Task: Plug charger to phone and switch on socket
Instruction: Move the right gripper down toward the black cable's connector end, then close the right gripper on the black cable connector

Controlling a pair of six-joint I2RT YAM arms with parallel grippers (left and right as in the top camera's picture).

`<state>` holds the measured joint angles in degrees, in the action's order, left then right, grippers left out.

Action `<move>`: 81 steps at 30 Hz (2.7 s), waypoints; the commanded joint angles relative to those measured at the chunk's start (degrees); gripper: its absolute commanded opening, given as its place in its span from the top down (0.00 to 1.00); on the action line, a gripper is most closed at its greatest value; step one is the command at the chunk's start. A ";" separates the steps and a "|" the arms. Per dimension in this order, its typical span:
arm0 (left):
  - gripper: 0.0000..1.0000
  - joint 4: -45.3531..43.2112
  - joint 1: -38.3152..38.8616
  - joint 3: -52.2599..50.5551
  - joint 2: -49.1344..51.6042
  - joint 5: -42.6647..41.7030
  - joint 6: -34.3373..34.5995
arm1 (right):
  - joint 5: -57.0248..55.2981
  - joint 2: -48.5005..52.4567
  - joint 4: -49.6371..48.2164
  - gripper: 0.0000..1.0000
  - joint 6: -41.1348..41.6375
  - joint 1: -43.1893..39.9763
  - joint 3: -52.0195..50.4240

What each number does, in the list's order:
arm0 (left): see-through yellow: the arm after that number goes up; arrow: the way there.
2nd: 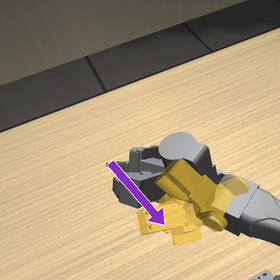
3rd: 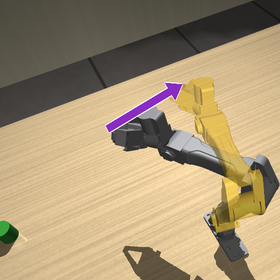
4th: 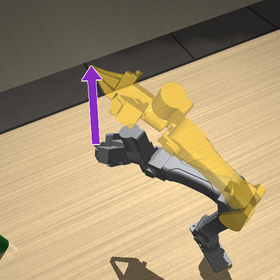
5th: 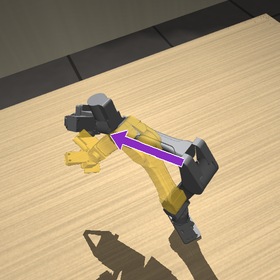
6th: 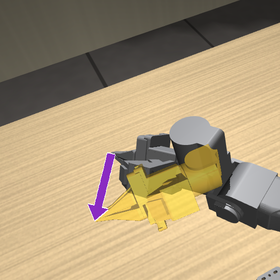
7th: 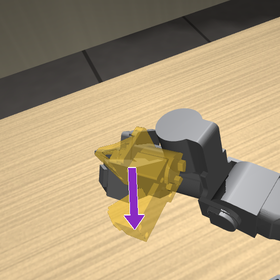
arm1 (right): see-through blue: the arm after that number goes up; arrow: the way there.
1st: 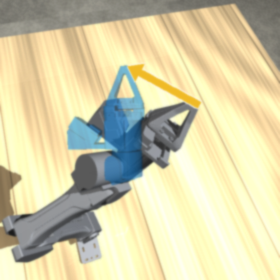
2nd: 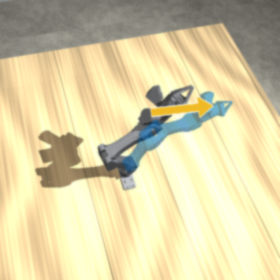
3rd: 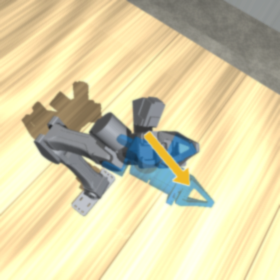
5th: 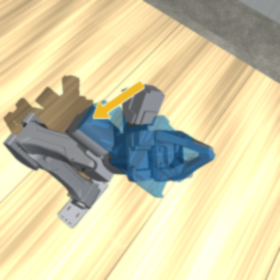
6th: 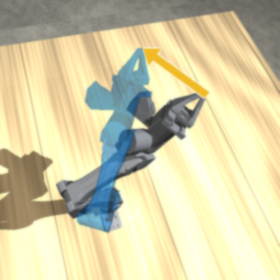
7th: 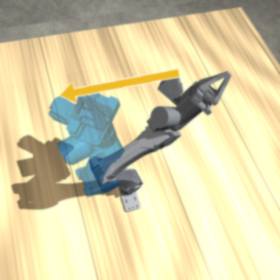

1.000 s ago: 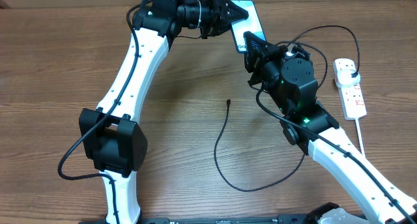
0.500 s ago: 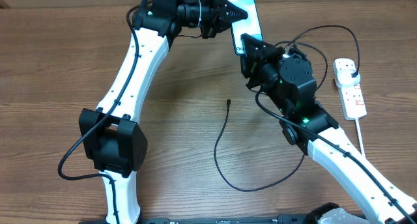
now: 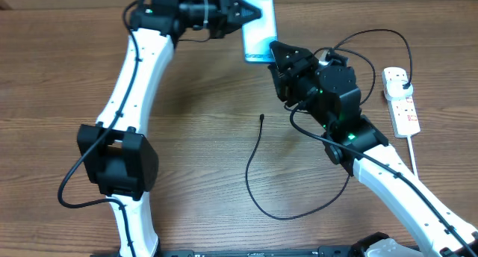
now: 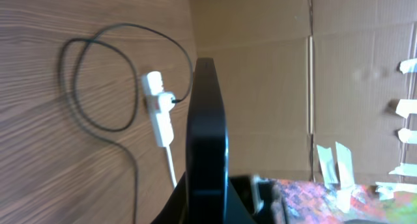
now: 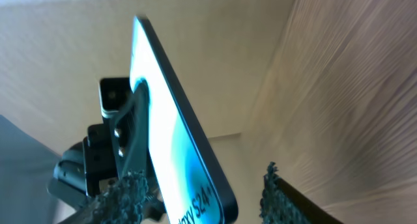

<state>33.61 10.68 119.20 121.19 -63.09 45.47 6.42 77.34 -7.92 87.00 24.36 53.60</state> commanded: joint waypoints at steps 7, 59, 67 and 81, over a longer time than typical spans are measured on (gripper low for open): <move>0.96 20.70 -7.45 0.96 -0.94 -4.09 -24.35 | 10.32 -0.83 13.20 0.34 -23.21 -7.69 0.15; 0.96 39.41 -4.39 0.96 -0.87 -2.54 -39.47 | 28.48 25.99 13.55 0.63 -34.56 -8.74 -3.02; 0.96 39.45 -4.37 0.96 -0.87 -2.58 -39.43 | 28.24 27.28 11.13 0.65 -32.54 -7.80 -2.99; 0.96 38.77 -4.33 0.96 -0.87 -2.54 -39.45 | 30.47 34.03 5.20 0.70 -30.14 -6.69 -2.97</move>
<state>72.58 6.33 119.28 121.19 -63.81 5.61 35.35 108.68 -1.78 55.59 17.41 50.65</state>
